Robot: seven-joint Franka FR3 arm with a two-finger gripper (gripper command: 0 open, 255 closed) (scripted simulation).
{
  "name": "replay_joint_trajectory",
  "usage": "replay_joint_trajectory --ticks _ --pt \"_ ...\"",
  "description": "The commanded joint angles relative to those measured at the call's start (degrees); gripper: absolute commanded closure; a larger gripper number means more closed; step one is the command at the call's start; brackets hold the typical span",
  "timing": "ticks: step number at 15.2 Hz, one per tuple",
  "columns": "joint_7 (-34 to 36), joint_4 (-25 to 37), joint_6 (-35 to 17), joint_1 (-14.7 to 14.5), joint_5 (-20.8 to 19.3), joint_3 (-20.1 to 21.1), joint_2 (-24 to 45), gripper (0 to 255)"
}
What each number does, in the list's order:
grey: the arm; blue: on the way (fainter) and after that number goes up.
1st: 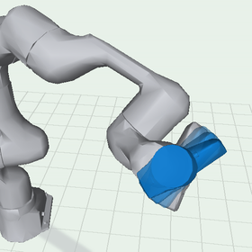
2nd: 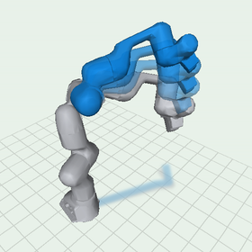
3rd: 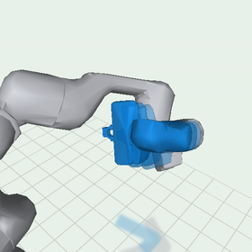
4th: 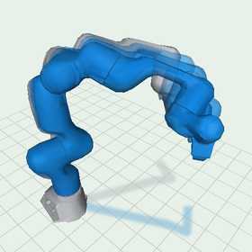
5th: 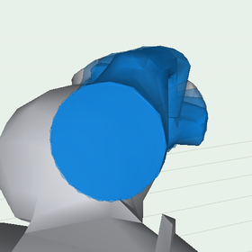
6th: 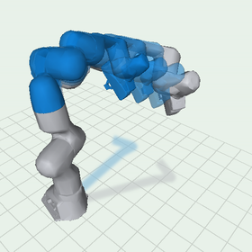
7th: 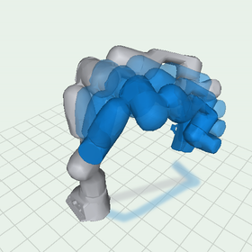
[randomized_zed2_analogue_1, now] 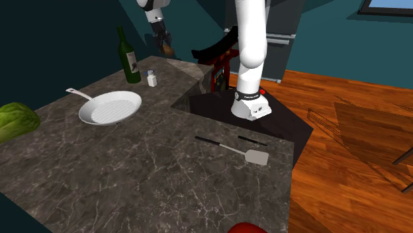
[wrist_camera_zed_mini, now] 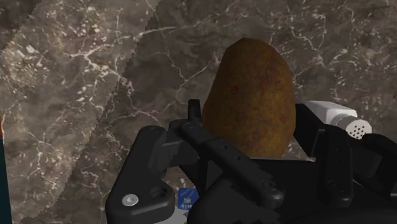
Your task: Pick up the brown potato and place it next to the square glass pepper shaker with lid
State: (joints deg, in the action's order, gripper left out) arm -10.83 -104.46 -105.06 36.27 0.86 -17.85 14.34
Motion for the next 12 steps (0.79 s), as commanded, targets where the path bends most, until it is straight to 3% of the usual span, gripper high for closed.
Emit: replay_joint_trajectory --ticks 1,12 --pt "-0.06 -0.75 -1.39 0.04 0.2 0.06 0.64 255" --pt "-0.55 -4.4 -8.74 0.4 1.41 0.48 4.5 255"
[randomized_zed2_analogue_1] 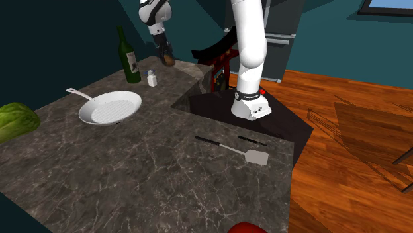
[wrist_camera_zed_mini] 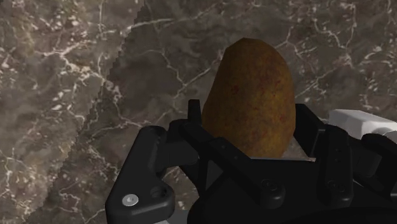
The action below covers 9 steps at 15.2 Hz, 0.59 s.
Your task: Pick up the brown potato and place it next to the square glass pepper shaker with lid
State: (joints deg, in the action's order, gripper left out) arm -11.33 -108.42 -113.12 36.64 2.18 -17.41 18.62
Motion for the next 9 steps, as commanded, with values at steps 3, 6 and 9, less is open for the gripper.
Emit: replay_joint_trajectory --ticks 3,6,9 --pt "-0.23 -1.17 -2.61 0.16 0.48 0.19 1.48 255" --pt "-0.42 -1.78 -4.51 0.31 0.91 0.38 2.82 255" --pt "-0.62 -2.27 -6.37 0.47 1.35 0.59 4.23 255"
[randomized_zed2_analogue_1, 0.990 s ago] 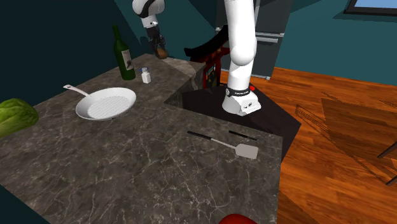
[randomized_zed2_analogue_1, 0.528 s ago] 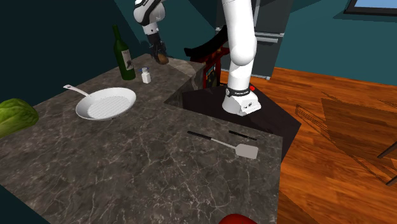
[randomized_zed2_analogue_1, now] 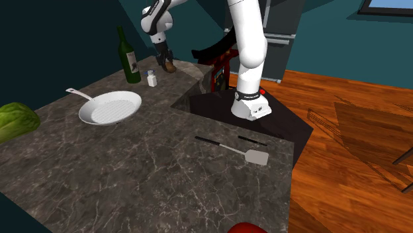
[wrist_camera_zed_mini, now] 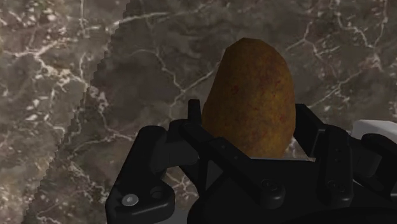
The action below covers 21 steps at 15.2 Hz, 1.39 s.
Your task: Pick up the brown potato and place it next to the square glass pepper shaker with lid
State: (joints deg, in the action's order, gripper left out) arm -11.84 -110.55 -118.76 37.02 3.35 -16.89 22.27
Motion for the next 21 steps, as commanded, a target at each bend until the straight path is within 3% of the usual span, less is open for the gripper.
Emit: replay_joint_trajectory --ticks 1,11,12,17,21 --pt "-0.18 -0.28 -1.34 0.16 0.34 0.15 1.07 255" --pt "-0.33 -0.53 -2.59 0.29 0.66 0.31 2.1 255" --pt "-0.33 -0.53 -2.59 0.29 0.66 0.31 2.1 0" --pt "-0.33 -0.53 -2.59 0.29 0.66 0.31 2.1 0" --pt "0.25 3.77 4.12 -0.04 -0.21 -0.09 -0.4 0"
